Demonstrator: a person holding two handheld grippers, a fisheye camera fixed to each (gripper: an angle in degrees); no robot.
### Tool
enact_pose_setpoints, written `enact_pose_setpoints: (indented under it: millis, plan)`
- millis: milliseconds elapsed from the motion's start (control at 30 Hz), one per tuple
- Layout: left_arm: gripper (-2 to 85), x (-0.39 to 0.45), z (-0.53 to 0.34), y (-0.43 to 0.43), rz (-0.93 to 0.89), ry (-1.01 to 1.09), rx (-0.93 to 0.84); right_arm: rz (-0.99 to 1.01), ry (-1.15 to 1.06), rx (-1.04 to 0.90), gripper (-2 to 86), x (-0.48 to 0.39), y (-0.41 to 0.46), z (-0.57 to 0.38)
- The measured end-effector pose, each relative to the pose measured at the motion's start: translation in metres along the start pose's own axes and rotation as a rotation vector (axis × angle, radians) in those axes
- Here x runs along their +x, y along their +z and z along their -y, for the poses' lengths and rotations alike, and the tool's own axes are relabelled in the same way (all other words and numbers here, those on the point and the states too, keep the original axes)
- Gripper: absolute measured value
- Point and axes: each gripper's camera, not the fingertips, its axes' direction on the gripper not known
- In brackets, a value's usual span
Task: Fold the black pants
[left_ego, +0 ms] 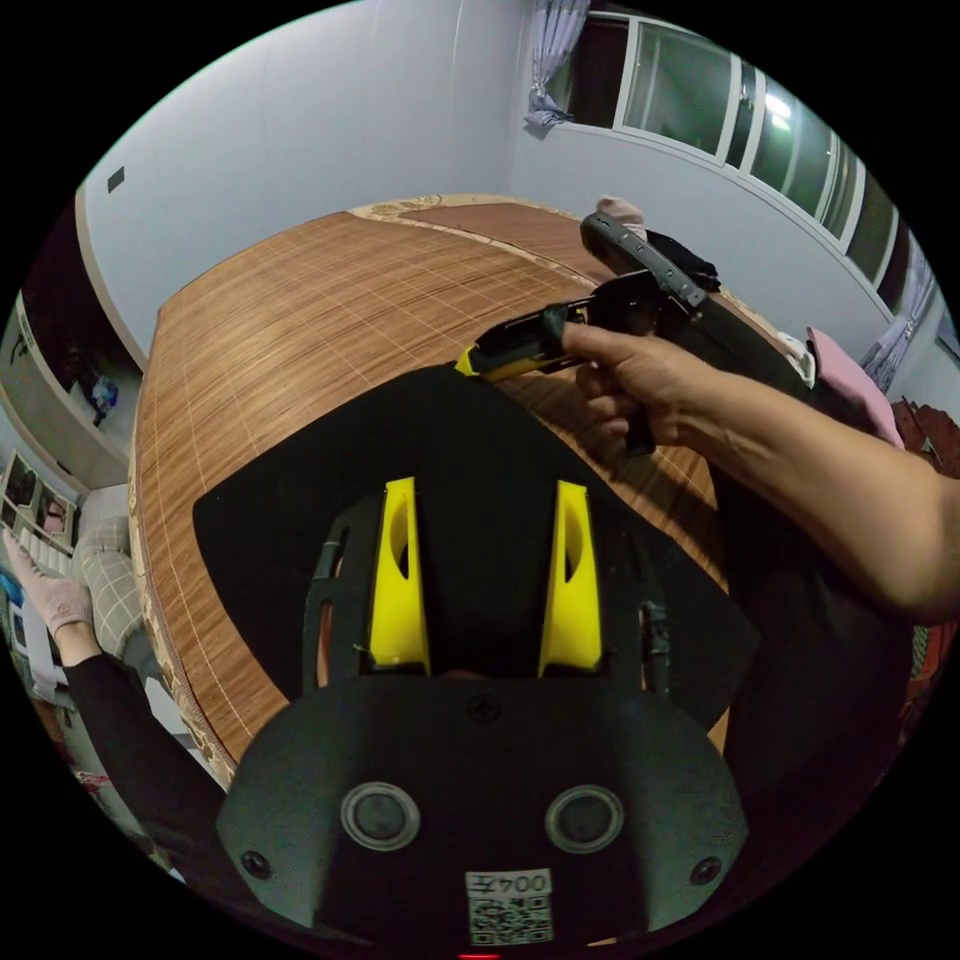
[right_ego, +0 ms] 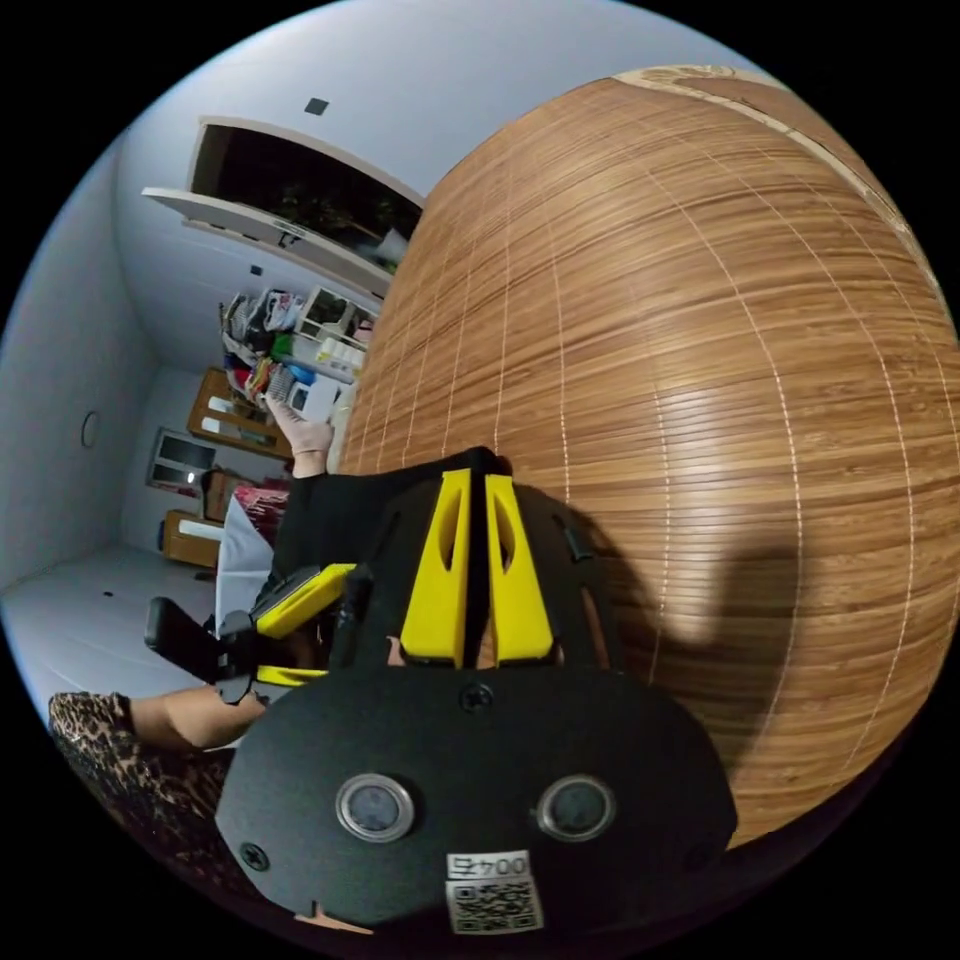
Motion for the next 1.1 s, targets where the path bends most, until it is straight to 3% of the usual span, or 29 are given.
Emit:
enact_pose_setpoints:
  millis: [100, 167, 433, 533, 600, 767, 833, 933, 1100]
  plan:
    - [18.2, -0.006, 0.004, -0.003, 0.014, 0.008, -0.003, 0.085, 0.034, 0.023, 3.7, 0.002, -0.008, -0.006]
    - [18.3, -0.011, 0.006, -0.006, 0.014, 0.007, -0.003, 0.029, -0.021, 0.076, 4.4, -0.013, -0.022, -0.014]
    - [18.3, -0.033, 0.016, -0.021, 0.03, 0.01, -0.006, -0.267, -0.579, 0.117, 8.7, -0.131, 0.027, -0.081]
    - [18.3, -0.043, 0.02, -0.028, 0.03, 0.009, -0.007, -0.38, -0.626, -0.02, 8.9, -0.137, 0.074, -0.087]
    - [18.2, -0.05, 0.024, -0.032, 0.032, 0.004, -0.013, -0.396, -0.645, -0.006, 8.8, -0.136, 0.09, -0.094]
    - [18.2, -0.082, 0.034, -0.056, -0.06, -0.039, -0.007, -0.255, -0.599, 0.032, 8.7, -0.12, 0.098, -0.1]
    - [17.7, -0.12, 0.025, -0.097, -0.132, -0.185, 0.117, -0.282, -0.629, 0.05, 8.9, -0.125, 0.104, -0.107]
    - [16.2, -0.177, 0.001, -0.14, -0.07, -0.362, 0.237, -0.323, -0.657, 0.08, 8.8, -0.132, 0.112, -0.118]
    - [13.2, -0.277, -0.021, -0.135, -0.151, -0.651, 0.197, -0.3, -0.653, 0.086, 8.8, -0.132, 0.12, -0.126]
